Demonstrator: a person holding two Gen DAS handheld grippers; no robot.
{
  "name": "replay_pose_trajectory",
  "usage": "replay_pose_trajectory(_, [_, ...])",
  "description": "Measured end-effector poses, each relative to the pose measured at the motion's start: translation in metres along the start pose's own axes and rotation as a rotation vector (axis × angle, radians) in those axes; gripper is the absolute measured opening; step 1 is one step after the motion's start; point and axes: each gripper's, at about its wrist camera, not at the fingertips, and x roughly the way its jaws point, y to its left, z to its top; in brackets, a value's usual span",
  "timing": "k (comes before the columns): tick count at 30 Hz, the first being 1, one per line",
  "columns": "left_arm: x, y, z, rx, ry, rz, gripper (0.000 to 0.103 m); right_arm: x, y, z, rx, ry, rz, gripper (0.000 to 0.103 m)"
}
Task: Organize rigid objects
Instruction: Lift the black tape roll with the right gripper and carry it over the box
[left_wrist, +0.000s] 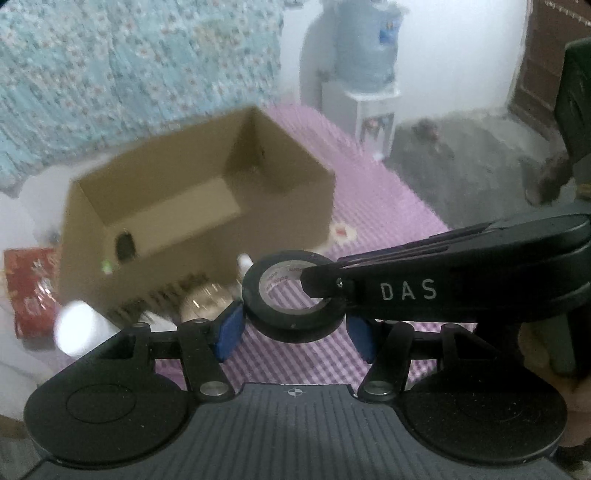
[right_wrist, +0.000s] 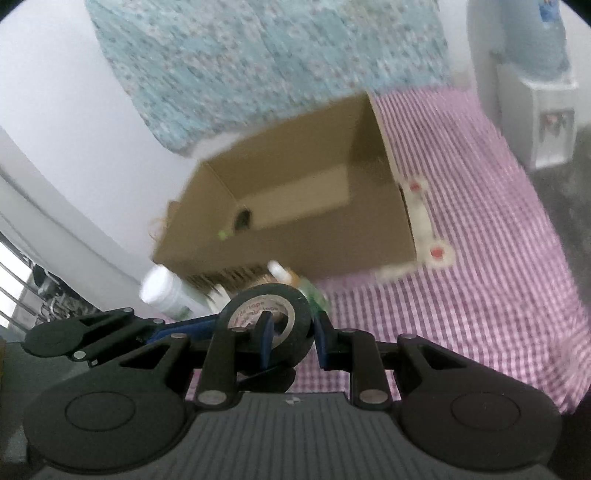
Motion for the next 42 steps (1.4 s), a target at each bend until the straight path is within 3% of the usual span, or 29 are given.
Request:
replay_pose_trajectory(9, [-0.033, 0.037, 0.044, -0.054, -0.1, 0.083, 0.06, -0.009, 0.042, 0.057, -0.121, -0.099, 0.091, 0.026])
replay_pose_trajectory(15, [-0.026, 0.077, 0.076, -0.097, -0.086, 0.13, 0.06, 0.023, 0.056, 0.113, -0.156, -0.053, 0.171, 0.026])
replay_pose_trajectory(19, [-0.008, 0.111, 0.099, -0.153, -0.034, 0.121, 0.06, 0.059, 0.061, 0.154, -0.15, 0.025, 0.209, 0.026])
replay_pose_trajectory(25, [0.056, 0.166, 0.131, -0.274, 0.13, 0.052, 0.06, 0.132, 0.044, 0.196, -0.078, 0.174, 0.213, 0.026])
replay_pose_trajectory(34, [0.141, 0.188, 0.138, -0.32, 0.315, 0.074, 0.06, 0.241, 0.006, 0.208, 0.023, 0.347, 0.171, 0.026])
replay_pose_trajectory(42, [0.187, 0.204, 0.136, -0.359, 0.392, 0.098, 0.06, 0.295, -0.013, 0.203, 0.066, 0.409, 0.152, 0.026])
